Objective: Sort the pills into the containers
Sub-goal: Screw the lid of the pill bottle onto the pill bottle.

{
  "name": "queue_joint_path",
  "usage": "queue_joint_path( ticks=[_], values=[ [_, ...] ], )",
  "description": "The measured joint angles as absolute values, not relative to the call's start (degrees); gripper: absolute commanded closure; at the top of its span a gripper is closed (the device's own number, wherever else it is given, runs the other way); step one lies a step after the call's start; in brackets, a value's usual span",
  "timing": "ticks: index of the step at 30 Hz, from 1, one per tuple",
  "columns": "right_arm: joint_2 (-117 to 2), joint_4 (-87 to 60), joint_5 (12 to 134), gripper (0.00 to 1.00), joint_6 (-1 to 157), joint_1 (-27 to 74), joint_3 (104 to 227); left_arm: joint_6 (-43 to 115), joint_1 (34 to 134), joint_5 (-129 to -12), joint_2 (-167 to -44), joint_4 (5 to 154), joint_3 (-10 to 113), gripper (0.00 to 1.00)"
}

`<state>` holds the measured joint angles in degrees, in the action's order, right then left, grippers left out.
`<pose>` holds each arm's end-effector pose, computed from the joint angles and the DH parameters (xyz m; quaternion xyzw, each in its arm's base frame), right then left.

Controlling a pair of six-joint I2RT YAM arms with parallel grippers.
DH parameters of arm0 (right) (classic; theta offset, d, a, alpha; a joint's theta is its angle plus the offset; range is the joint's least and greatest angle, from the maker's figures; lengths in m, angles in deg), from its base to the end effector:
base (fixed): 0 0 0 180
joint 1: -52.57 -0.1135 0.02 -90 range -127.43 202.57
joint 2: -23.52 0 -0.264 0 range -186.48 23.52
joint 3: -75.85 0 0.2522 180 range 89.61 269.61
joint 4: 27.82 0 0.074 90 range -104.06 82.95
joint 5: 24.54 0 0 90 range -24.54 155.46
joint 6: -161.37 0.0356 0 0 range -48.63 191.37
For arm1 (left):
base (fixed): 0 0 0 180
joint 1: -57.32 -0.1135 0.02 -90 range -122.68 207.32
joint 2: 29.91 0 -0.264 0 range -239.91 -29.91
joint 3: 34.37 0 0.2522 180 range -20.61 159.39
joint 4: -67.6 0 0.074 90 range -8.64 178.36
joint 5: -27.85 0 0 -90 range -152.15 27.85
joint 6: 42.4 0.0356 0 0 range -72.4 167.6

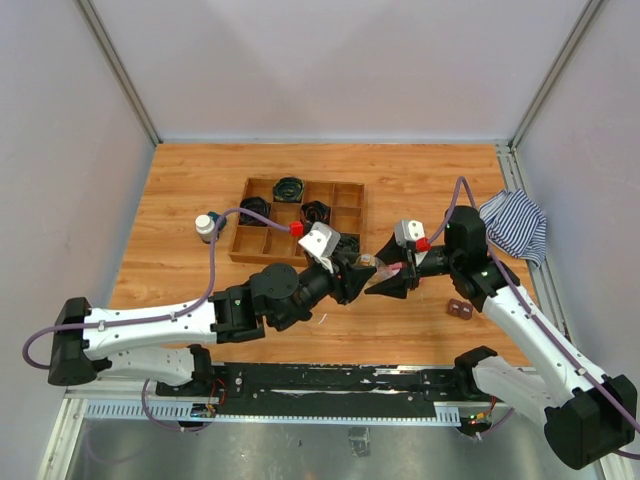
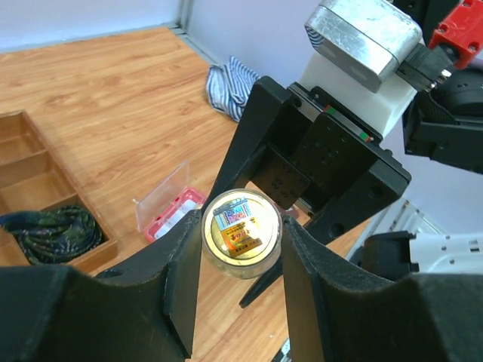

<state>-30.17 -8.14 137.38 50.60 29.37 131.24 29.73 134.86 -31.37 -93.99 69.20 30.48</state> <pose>0.1674 0.1086 0.3075 -0.5653 0.4779 0.4850 0.4657 0.0742 -0.2513 0.3528 0.1800 0.6883 -0.3734 0.5953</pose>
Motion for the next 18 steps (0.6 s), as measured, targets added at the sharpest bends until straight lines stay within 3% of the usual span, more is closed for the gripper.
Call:
queue_joint_path(
  ticks=[9,11,12,15,18],
  values=[
    [-30.17,-8.27,136.44,0.99,50.31,29.54,131.24,39.42,123.41,-60.15,-90.93,67.25,27.1,0.79],
    [-30.17,-8.19,136.46,0.99,50.27,29.56,131.24,42.39,121.14,-66.3,-90.93,68.74,27.84,0.72],
    [-30.17,-8.23,136.62,0.99,50.25,29.59,131.26,43.53,120.39,-68.33,-90.93,69.55,28.3,0.65],
    [-30.15,-8.23,137.49,0.99,50.18,29.59,131.26,46.76,119.17,-72.39,-90.93,71.6,29.41,0.27],
    [-30.17,-8.14,137.88,0.99,50.29,29.63,131.3,47.85,119.06,-73.95,-90.49,71.54,29.52,0.09]
  ],
)
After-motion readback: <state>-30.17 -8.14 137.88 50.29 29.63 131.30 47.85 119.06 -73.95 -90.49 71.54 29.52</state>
